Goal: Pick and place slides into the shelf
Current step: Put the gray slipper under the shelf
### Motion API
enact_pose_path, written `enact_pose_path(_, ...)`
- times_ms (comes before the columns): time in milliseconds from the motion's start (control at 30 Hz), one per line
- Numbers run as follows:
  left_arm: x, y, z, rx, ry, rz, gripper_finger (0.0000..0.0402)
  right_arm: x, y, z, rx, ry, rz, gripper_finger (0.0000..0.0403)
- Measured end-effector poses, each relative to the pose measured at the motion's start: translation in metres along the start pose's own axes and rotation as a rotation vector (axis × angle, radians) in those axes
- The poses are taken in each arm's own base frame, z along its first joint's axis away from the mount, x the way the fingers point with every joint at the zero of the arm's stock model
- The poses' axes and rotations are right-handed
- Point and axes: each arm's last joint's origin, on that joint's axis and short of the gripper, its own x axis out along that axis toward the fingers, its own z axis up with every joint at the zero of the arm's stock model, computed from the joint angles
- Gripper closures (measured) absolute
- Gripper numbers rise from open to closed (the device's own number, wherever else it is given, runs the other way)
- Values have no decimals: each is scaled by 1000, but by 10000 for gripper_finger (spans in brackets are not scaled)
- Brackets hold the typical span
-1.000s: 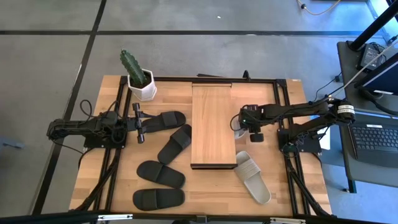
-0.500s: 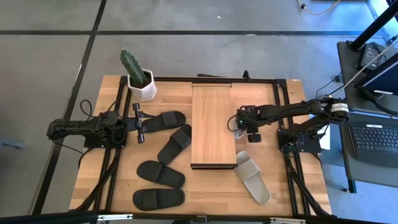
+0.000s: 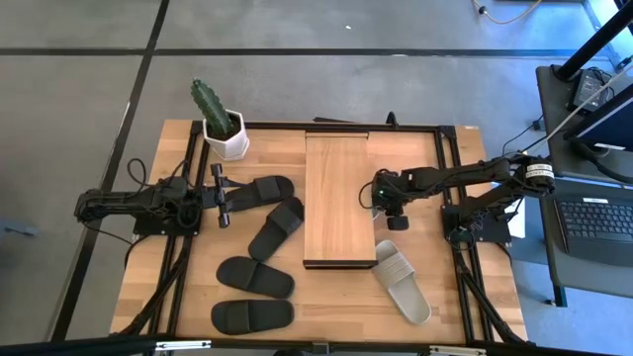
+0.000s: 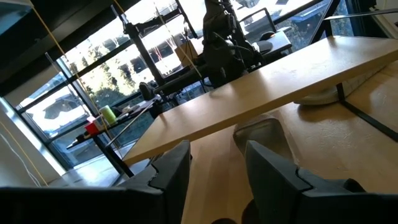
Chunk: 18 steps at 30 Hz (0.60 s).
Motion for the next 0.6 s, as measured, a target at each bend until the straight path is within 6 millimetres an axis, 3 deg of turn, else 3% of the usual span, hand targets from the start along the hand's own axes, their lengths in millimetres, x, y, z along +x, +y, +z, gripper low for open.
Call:
enact_pose_path(267, 0, 0, 0, 1, 0, 0, 254, -7, 4, -8, 68, 99, 36, 270)
enact_pose_path(600, 0, 0, 0, -1, -9, -11, 254, -53, -1, 7, 178, 62, 25, 270)
